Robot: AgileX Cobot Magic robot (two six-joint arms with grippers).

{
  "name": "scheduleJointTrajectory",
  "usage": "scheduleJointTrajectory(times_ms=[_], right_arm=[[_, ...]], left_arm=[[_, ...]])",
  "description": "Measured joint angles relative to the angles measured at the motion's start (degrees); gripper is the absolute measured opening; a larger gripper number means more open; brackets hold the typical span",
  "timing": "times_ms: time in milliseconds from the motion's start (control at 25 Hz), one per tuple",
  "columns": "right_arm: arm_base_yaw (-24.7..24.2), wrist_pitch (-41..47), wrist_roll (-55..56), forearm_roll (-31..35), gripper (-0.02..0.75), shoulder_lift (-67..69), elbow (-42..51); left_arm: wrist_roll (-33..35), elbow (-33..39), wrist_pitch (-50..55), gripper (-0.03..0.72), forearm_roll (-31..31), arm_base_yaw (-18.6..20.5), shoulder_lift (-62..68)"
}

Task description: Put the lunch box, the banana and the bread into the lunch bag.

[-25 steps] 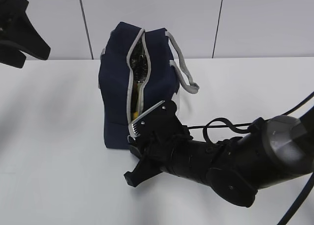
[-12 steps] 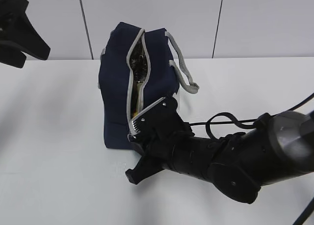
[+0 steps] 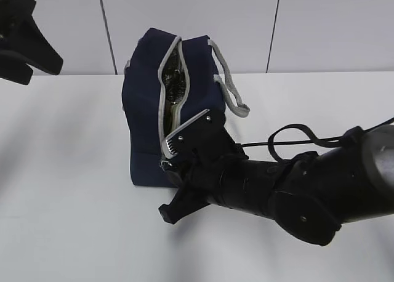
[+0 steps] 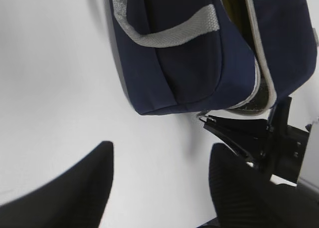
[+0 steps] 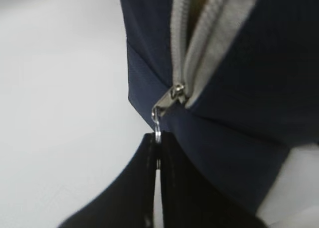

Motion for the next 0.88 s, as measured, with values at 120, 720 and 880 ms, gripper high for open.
scheduleJointTrajectory(times_ms=[120,720,880], right_arm=[[0.00,1.08,-0.04,-1.61,-0.016,-1.72,0.21],[-1.49,7.88,-0.04,-10.80,-0.016,-12.19,0.20],[-2.23,9.26,0.07,-11.44,-0.016,-13.19,-1.69]], left_arm=[[0.00,0.00,0.00,0.424,0.00,0.00,0.00],[0.00,0.00,0.00,0.424,-0.44,0.00,0.00],[0.03,0.00,0.00,0.424,-0.49,0.00,0.00]])
